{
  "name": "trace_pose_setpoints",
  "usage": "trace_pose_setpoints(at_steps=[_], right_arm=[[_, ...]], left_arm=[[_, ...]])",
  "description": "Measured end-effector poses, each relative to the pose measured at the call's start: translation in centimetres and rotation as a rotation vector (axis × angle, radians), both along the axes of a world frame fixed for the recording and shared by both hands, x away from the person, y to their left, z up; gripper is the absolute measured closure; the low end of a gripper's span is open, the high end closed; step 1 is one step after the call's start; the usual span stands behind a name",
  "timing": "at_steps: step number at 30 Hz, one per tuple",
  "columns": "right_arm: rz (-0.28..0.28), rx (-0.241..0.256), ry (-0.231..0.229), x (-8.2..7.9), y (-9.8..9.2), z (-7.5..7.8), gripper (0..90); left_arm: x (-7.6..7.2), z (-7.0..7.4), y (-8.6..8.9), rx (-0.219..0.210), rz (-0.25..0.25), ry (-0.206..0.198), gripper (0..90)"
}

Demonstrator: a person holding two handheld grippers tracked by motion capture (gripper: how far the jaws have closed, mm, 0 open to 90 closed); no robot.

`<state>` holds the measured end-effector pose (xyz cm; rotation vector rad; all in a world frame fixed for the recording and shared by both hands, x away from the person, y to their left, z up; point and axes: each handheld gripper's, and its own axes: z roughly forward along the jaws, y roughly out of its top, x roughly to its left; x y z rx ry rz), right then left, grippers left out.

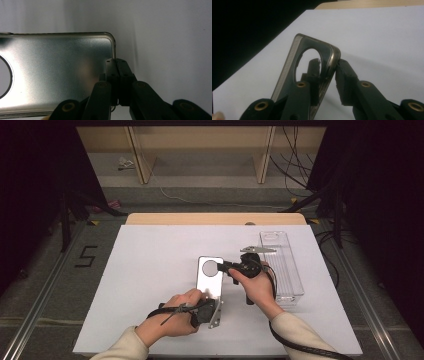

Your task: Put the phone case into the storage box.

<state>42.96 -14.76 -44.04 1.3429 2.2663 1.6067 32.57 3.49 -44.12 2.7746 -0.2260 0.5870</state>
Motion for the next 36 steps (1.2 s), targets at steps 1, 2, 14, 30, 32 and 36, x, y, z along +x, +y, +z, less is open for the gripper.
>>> trace_pose_setpoints(at_steps=[1, 2, 14, 30, 32, 36], right_arm=[[-0.003, 0.007, 0.003, -0.1, 0.0, 0.1, 76.5], [-0.01, 0.017, 0.006, -0.2, 0.0, 0.2, 77.4], [-0.031, 0.105, 0.001, -1.0, 0.4, 1.3, 82.6], [-0.063, 0.086, -0.086, -1.1, -0.5, 2.2, 82.7], [-0.065, 0.09, -0.085, -1.1, -0.6, 2.3, 82.7], [-0.067, 0.087, -0.101, -1.1, -0.7, 2.4, 82.7]], left_arm=[[0.1, 0.0, 0.0, -0.001, 0.0, 0.001, 88.6], [0.1, 0.0, 0.0, -0.001, 0.001, 0.003, 88.6], [0.7, -0.4, 0.4, -0.041, 0.029, -0.003, 87.4], [1.8, 1.2, 4.0, -0.384, 0.19, 0.109, 59.0], [1.8, 1.4, 4.4, -0.428, 0.214, 0.114, 53.0], [1.8, 1.6, 5.1, -0.492, 0.243, 0.13, 45.0]])
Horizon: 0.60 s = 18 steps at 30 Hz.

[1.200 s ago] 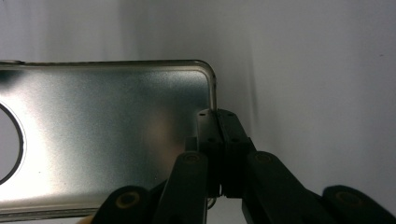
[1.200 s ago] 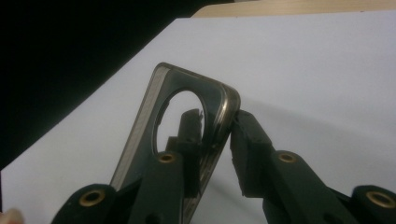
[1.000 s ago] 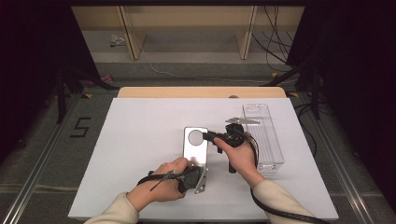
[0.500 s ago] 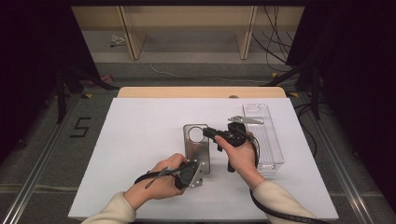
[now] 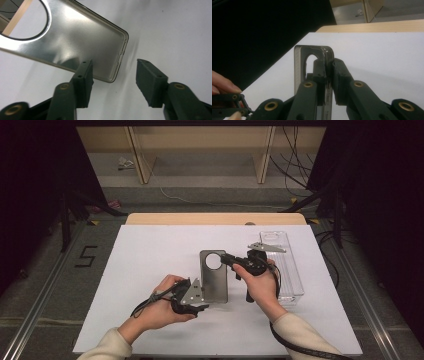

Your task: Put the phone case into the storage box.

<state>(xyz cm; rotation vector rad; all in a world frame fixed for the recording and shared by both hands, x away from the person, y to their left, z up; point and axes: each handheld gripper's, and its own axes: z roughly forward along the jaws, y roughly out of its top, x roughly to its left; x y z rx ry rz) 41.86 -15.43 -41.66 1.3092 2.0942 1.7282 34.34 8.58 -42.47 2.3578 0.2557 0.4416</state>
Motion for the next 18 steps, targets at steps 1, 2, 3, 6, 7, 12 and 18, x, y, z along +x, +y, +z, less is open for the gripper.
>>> trace_pose_setpoints(at_steps=[1, 2, 3, 6, 7, 12, 18], right_arm=[[-0.001, 0.001, 0.001, 0.0, 0.0, 0.0, 82.7], [-0.003, 0.003, 0.003, 0.0, 0.0, 0.0, 82.7], [-0.004, 0.002, 0.0, 0.0, 0.0, 0.0, 82.7], [-0.008, 0.002, -0.005, 0.0, -0.1, 0.1, 82.7], [-0.008, 0.002, -0.007, 0.0, -0.1, 0.1, 82.7], [-0.01, 0.0, -0.014, 0.0, -0.1, 0.2, 82.7], [-0.014, 0.001, -0.023, 0.0, -0.2, 0.2, 82.6]], left_arm=[[0.0, 0.0, 0.2, -0.016, 0.009, 0.006, 42.7], [-0.1, 0.0, 0.3, -0.031, 0.021, 0.014, 39.4], [-0.1, 0.0, 0.4, -0.045, 0.029, 0.02, 36.4], [-0.3, -0.1, 0.9, -0.093, 0.066, 0.038, 29.5], [-0.4, -0.1, 1.0, -0.106, 0.075, 0.043, 27.6], [-0.5, -0.1, 1.9, -0.173, 0.129, 0.062, 20.8], [-0.4, -0.2, 3.1, -0.224, 0.192, 0.075, 15.6]])
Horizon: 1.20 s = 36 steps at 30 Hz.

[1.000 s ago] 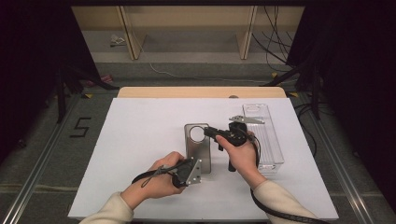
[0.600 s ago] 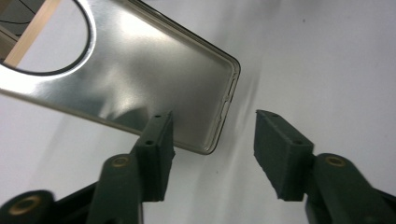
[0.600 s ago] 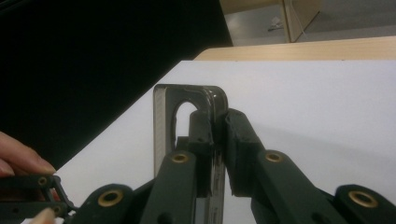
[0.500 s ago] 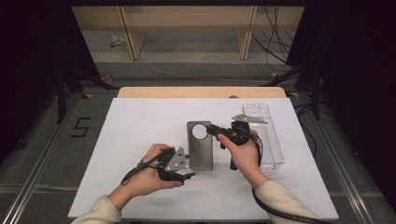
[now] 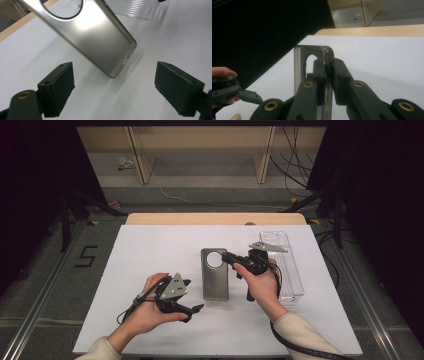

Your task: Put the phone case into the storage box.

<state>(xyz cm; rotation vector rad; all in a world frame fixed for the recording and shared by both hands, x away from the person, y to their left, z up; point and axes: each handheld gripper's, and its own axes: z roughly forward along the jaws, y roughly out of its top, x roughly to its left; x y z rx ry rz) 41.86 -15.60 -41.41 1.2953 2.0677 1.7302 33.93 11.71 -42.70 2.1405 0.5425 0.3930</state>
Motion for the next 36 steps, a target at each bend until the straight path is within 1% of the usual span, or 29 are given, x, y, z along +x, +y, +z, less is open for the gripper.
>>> trace_pose_setpoints(at_steps=[1, 5, 13, 22, 33, 36], right_arm=[[0.0, 0.001, -0.002, 0.0, 0.0, 0.0, 82.7], [-0.002, 0.004, 0.0, 0.0, -0.1, 0.1, 82.7], [-0.012, 0.005, -0.006, 0.1, -0.4, 0.3, 82.7], [-0.014, 0.004, -0.011, 0.1, -0.5, 0.3, 82.6], [-0.02, 0.007, -0.013, 0.2, -0.7, 0.5, 82.6], [-0.024, 0.007, -0.021, 0.2, -0.8, 0.6, 82.6]], left_arm=[[0.0, 0.0, 0.2, -0.012, 0.012, 0.004, 15.4], [0.0, -0.1, 0.8, -0.035, 0.042, 0.005, 12.7], [0.1, -0.1, 2.0, -0.047, 0.09, -0.004, 5.6], [0.0, -0.2, 2.8, -0.047, 0.116, -0.014, 0.7], [0.0, -0.3, 3.7, -0.057, 0.138, -0.02, 0.0], [-0.1, -0.4, 3.9, -0.059, 0.145, -0.017, 0.0]])
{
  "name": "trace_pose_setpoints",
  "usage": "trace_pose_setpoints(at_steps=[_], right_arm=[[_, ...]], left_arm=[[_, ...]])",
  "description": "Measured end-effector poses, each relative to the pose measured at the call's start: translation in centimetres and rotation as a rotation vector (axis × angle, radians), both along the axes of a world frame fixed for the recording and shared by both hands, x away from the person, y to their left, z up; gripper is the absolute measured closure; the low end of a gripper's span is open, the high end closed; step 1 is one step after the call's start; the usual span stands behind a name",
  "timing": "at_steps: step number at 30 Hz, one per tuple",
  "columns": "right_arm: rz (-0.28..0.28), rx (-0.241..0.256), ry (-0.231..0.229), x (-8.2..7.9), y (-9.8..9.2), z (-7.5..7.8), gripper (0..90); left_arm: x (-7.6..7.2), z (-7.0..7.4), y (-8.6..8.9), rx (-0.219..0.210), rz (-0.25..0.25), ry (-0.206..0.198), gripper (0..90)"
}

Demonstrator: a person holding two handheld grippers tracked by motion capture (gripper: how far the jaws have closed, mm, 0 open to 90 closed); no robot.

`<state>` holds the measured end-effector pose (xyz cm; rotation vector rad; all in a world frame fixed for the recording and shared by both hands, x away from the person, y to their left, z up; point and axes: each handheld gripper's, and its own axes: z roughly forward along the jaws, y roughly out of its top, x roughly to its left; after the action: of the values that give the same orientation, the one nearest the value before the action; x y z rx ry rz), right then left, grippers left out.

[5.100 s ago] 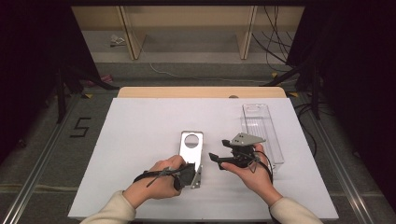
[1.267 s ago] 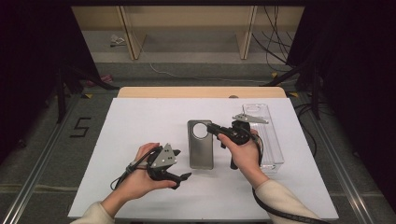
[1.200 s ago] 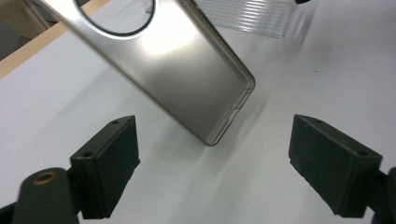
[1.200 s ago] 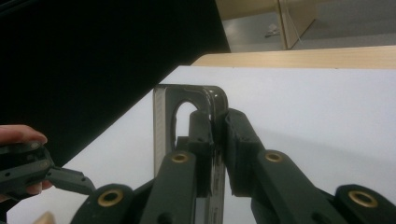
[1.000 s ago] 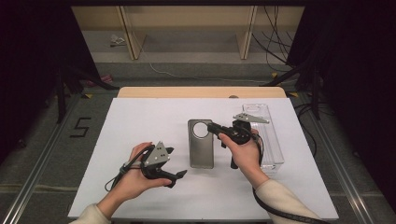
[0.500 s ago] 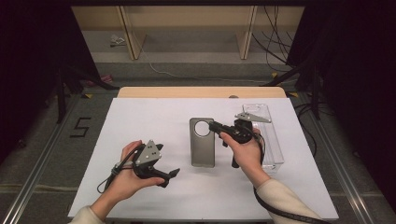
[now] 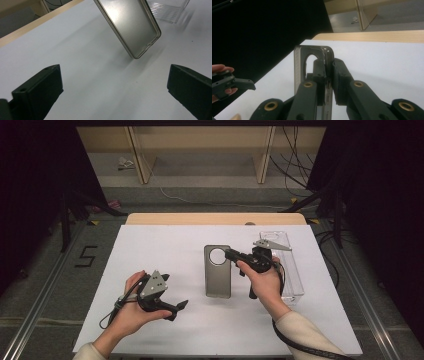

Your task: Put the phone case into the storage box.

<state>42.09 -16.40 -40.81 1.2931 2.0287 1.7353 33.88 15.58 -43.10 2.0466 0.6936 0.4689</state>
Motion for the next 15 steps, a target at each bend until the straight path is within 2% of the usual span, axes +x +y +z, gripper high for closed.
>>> trace_pose_setpoints(at_steps=[15], right_arm=[[-0.008, 0.004, -0.002, 0.02, -0.28, 0.29, 82.6]], left_arm=[[-0.02, -0.34, 0.74, 0.001, 0.018, 0.004, 0.0]])
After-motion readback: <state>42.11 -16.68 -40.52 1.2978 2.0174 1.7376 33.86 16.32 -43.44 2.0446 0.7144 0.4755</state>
